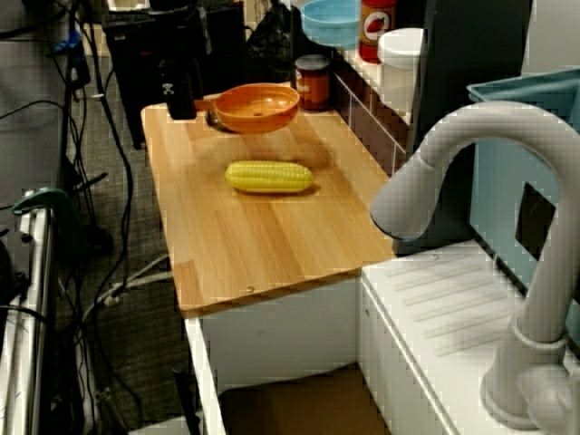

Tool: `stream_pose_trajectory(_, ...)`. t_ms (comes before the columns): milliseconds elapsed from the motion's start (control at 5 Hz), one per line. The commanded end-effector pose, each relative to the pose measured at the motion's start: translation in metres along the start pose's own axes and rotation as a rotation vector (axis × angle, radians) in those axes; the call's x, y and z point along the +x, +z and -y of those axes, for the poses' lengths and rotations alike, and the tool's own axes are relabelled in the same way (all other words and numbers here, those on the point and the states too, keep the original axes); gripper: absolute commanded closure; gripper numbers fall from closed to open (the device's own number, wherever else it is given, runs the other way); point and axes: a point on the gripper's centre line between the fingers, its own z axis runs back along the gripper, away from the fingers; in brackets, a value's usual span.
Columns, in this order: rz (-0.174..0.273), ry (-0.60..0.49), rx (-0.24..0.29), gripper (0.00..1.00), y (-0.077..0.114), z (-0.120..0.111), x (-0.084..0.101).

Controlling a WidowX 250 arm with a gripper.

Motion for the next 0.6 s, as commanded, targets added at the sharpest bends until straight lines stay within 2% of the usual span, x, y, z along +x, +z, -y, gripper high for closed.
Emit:
stream_pose_trajectory(0, 0.048, 0.025, 0.058, 1.0, 0.027, 0.011, 0.012)
stream_pose_trajectory(200, 0.066, 0.043, 0.062, 1.0, 0.03, 0.017, 0.013)
stream_pose_trajectory(400, 0.046, 0.034, 0.071, 1.0, 0.032, 0.027, 0.016)
